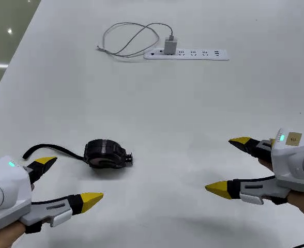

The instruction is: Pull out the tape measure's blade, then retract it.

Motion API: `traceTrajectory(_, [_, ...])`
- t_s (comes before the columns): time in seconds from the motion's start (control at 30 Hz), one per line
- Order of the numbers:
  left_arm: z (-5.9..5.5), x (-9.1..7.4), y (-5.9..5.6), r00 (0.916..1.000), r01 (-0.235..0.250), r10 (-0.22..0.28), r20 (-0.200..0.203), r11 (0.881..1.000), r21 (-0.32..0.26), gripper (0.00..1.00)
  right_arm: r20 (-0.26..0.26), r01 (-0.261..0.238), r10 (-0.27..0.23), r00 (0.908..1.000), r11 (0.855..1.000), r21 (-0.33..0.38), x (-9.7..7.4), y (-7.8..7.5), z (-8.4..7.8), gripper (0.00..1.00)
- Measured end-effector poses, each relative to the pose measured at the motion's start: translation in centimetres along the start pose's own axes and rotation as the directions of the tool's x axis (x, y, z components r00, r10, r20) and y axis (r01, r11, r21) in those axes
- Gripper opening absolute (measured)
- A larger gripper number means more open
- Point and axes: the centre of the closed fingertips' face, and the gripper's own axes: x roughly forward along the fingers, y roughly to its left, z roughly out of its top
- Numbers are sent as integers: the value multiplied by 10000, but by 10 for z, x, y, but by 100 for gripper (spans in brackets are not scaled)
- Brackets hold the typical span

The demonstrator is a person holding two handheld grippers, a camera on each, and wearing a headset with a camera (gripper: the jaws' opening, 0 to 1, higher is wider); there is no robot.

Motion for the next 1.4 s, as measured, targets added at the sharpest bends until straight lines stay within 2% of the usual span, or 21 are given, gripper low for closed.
traceTrajectory(0.33, [-4, -8, 0, 9998, 175, -174, -52, 9998, 64, 89, -55, 101, -100, 9999, 9999, 70, -13, 1, -10, 80])
traceTrajectory(0.7, [-8, -16, -1, 9991, 393, -390, -134, 9989, 261, 97, -98, 213, -211, 9997, 9995, 214, -22, 5, -17, 92])
traceTrajectory(1.0, [-12, -21, -2, 9982, 568, -561, -201, 9977, 363, 99, -170, 212, -206, 9996, 9991, 378, -30, 7, -25, 99])
traceTrajectory(1.4, [-12, -27, -1, 9974, 662, -641, -332, 9955, 682, 99, -320, 178, -164, 9994, 9988, 451, -37, 13, -34, 99])
